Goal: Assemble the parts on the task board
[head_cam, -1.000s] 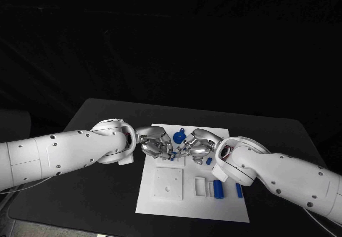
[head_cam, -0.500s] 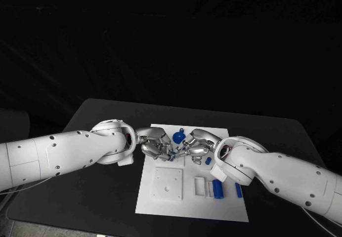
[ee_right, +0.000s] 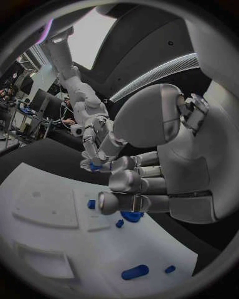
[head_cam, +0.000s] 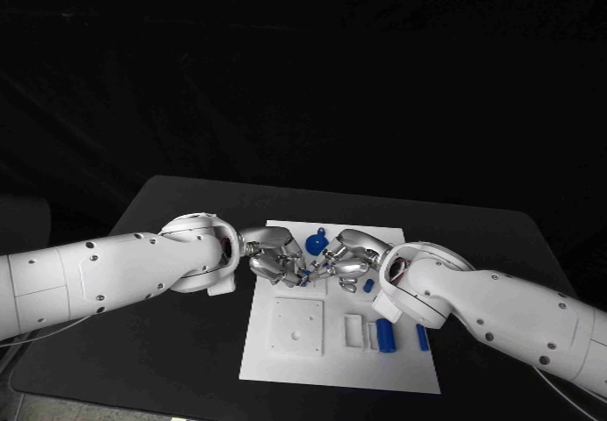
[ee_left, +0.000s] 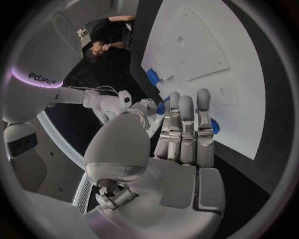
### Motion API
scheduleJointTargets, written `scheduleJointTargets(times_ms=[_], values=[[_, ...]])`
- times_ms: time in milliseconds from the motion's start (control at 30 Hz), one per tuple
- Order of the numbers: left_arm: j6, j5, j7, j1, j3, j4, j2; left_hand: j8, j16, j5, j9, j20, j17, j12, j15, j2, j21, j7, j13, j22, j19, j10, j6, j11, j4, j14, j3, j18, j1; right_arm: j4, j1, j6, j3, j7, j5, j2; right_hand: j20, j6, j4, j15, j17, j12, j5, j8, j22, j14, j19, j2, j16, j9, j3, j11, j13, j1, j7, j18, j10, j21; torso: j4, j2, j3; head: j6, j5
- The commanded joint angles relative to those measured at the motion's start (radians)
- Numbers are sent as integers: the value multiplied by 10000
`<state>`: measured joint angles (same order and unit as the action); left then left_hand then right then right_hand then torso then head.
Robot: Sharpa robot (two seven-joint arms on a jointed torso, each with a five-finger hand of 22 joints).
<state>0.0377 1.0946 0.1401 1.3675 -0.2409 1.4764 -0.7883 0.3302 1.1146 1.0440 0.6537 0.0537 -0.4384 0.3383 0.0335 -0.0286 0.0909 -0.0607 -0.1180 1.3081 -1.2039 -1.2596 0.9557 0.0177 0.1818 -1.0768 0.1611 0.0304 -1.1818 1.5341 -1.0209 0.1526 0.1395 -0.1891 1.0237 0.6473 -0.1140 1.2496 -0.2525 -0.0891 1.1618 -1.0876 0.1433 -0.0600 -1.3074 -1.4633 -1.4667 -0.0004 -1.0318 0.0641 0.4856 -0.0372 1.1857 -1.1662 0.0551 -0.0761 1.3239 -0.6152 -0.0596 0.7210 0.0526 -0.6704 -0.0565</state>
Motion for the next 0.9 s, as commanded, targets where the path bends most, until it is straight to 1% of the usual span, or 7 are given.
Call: scheduleJointTargets(times_ms=[33,233,433,500,700,733,900], values=[[197,-323,255,-1,7,45,38,-49,43,-97,-120,6,-14,-93,-16,139,89,-2,42,215,103,-88,63,2,-74,58,78,-34,-42,10,4,-109,2,65,-40,-31,-42,18,10,-79,8,8,51,-33,-718,8,-438,113,41,9,-63,-17,8,-7,0,111,22,28,2,0,-1,-6,18],[235,-574,303,-1,8,44,49,-22,72,-1134,-341,9,-36,-332,-13,471,285,-9,161,226,172,-274,112,-4,-593,44,168,-8,-391,11,4,135,2,-99,8,-55,-43,9,15,-79,10,21,54,-30,-717,7,-438,117,48,8,-62,-18,1,-2,1,109,13,37,-4,-1,-2,-2,71],[211,-743,295,-1,8,41,49,-6,70,-1304,-437,3,-43,-459,-20,504,385,-7,208,216,223,-345,120,-3,-718,43,120,-2,-339,19,5,338,2,-393,114,-81,-43,13,18,-78,15,27,38,-33,-716,4,-441,122,50,9,-50,-19,-3,-2,-2,105,16,38,-4,-2,2,7,79],[196,-799,284,-1,8,39,48,-17,70,-1698,-477,-6,-43,-484,-27,558,396,2,215,208,225,-360,118,-4,-713,31,78,-6,-318,23,5,366,2,-454,127,-88,-43,13,18,-78,15,27,38,-33,-716,4,-441,122,50,9,-50,-19,-3,-2,-2,105,16,38,-3,-2,6,2,82],[166,-984,253,-1,8,32,41,-60,71,-2399,-632,-23,-43,-560,-42,695,380,8,238,191,208,-410,151,0,-680,8,-27,-3,-339,38,6,456,2,-590,163,-102,-43,13,18,-78,15,27,38,-33,-716,4,-441,122,50,9,-50,-19,-3,-2,-2,105,16,38,-8,-2,4,8,77],[168,-1015,249,-1,8,32,39,-64,73,-2693,-666,-26,-44,-571,-42,742,375,17,241,188,198,-431,173,-5,-670,-3,-55,-4,-355,39,6,484,2,-615,171,-105,-43,13,18,-78,15,27,38,-33,-716,4,-441,122,50,9,-50,-19,-3,-2,-2,105,16,38,-8,-2,4,8,77],[197,-1102,228,-1,9,33,43,-137,56,-2875,-969,-34,-40,-732,-55,837,309,-7,292,193,174,-488,223,10,-688,-1,-126,2,-527,41,7,629,2,-709,189,-122,-42,22,7,-81,21,17,43,-33,-716,1,-445,116,50,10,-25,-21,5,2,-3,105,29,40,-5,-1,2,13,82]])
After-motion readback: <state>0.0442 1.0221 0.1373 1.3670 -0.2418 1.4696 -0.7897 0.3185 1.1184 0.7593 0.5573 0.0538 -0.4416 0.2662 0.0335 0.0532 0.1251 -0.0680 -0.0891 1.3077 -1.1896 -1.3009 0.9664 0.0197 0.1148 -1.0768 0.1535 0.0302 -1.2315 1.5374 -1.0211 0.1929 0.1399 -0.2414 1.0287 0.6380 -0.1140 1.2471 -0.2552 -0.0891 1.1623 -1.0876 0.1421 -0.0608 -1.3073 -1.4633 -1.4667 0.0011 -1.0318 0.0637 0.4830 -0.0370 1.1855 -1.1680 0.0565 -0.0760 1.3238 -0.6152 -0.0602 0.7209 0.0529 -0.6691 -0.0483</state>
